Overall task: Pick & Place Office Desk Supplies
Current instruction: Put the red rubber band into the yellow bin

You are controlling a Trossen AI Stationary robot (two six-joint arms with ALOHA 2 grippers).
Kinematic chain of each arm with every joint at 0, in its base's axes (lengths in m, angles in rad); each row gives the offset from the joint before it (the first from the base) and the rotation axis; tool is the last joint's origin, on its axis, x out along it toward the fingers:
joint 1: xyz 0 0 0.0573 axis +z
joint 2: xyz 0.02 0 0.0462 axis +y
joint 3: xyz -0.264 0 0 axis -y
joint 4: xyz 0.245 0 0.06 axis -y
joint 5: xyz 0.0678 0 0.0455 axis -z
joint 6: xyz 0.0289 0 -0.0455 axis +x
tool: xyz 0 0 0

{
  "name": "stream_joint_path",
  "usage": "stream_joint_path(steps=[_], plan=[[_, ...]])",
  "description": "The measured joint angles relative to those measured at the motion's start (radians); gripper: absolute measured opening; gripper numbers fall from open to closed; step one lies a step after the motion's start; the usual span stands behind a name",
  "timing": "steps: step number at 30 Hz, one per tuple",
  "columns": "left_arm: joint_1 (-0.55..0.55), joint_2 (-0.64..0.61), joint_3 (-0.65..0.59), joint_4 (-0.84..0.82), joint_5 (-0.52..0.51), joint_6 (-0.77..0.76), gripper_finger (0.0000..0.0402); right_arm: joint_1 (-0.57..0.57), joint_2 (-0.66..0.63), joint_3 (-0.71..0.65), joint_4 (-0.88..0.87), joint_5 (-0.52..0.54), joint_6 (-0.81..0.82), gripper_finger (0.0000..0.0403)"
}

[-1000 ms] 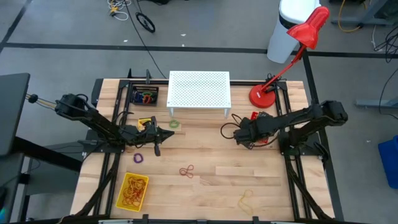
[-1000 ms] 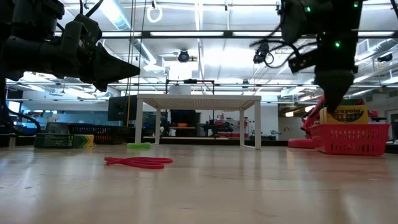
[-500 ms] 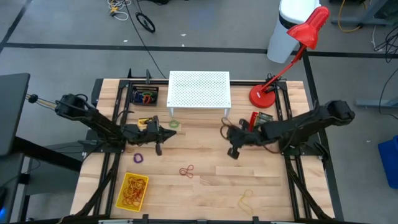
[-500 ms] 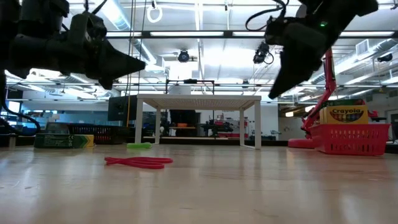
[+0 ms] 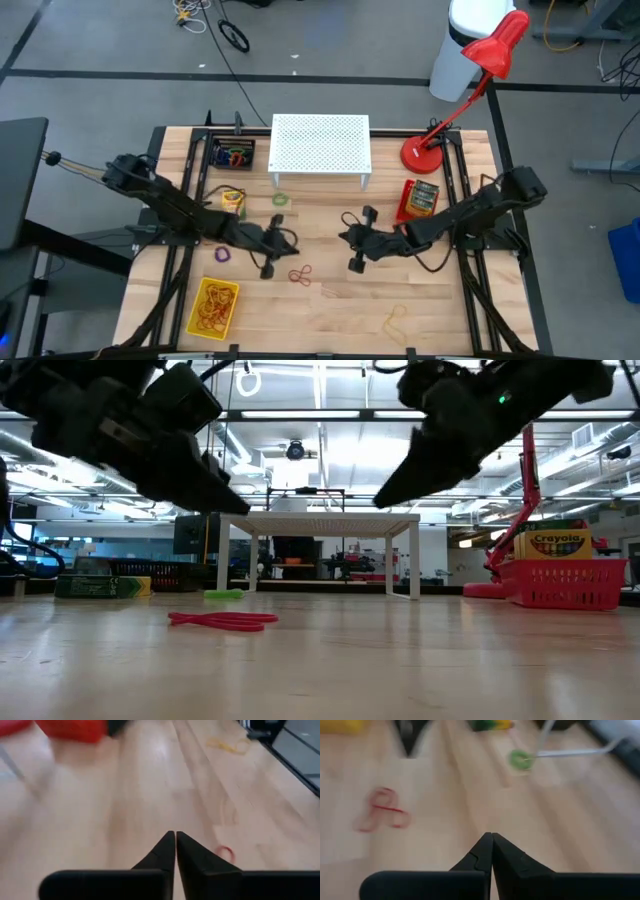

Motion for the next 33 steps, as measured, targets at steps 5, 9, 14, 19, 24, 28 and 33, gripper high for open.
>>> stream_joint_path(steps=[5, 9, 14, 19, 24, 28, 33], plan=[[-0.075, 0.111, 0.056, -0.075, -0.006, -0.097, 0.0069, -0.011, 0.078, -0.008, 0.132, 0.156, -0.154, 0.0014], [-0.136, 0.147, 0.092, -0.148, -0.039, -0.138, 0.0117, -0.056, 0.076, -0.107, 0.281, 0.033, -0.13, 0.0014], [-0.176, 0.152, 0.127, -0.238, -0.06, -0.186, 0.0174, -0.097, 0.072, -0.262, 0.617, 0.003, -0.132, 0.0008], [-0.198, 0.186, 0.159, -0.288, -0.076, -0.211, 0.0216, -0.148, 0.073, -0.3, 0.742, -0.032, -0.169, 0.0007], [-0.202, 0.254, 0.21, -0.287, -0.136, -0.18, 0.0224, -0.151, 0.073, -0.3, 0.765, -0.041, -0.181, 0.0013], [-0.2, 0.325, 0.249, -0.289, -0.118, -0.179, 0.0211, -0.15, 0.073, -0.3, 0.77, -0.072, -0.169, 0.0005], [-0.202, 0.362, 0.319, -0.384, -0.138, -0.173, 0.0193, -0.15, 0.073, -0.3, 0.773, -0.094, -0.15, 0.0007]])
